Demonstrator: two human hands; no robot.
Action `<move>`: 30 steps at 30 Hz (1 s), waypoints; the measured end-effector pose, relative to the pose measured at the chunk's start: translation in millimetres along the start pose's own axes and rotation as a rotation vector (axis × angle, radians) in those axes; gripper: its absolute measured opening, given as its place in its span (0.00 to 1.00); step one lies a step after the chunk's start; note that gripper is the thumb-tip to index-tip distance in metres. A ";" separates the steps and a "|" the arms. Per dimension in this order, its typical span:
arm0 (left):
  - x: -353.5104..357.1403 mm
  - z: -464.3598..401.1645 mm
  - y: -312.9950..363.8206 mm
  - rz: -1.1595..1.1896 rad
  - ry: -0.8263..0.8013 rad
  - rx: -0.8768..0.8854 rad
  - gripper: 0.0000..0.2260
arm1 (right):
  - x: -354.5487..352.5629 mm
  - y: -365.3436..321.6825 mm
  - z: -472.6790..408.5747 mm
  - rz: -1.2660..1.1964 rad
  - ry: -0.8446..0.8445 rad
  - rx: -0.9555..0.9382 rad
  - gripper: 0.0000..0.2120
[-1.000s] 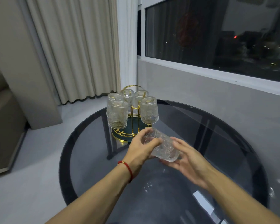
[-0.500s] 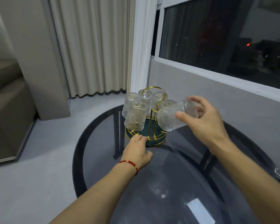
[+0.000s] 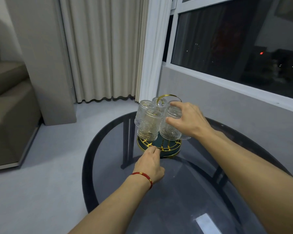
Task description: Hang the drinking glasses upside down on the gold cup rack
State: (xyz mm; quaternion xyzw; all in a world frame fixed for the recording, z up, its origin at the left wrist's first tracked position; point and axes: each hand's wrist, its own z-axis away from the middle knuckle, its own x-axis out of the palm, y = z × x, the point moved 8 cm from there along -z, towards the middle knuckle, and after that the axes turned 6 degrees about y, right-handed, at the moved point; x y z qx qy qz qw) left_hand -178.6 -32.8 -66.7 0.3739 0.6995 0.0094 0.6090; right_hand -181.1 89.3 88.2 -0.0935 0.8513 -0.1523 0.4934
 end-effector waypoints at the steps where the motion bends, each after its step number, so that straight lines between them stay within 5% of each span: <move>1: -0.4 0.3 0.2 -0.001 -0.002 -0.004 0.24 | 4.9 0.9 -0.3 0.023 -0.005 -0.013 0.32; 12: 7.5 10.6 -1.7 -0.063 -0.062 -0.034 0.27 | 33.5 -0.8 20.7 0.169 0.063 -0.134 0.18; 18: 6.2 17.2 -0.1 -0.084 -0.078 -0.028 0.24 | 37.7 0.8 28.1 0.356 0.063 -0.119 0.24; 25: -37.1 32.6 29.3 0.009 -0.044 -0.013 0.11 | -2.6 14.0 76.6 -0.042 0.104 -0.023 0.34; 30: -107.7 78.3 88.8 0.534 0.164 0.180 0.09 | -93.6 31.7 152.0 -0.521 0.322 0.095 0.25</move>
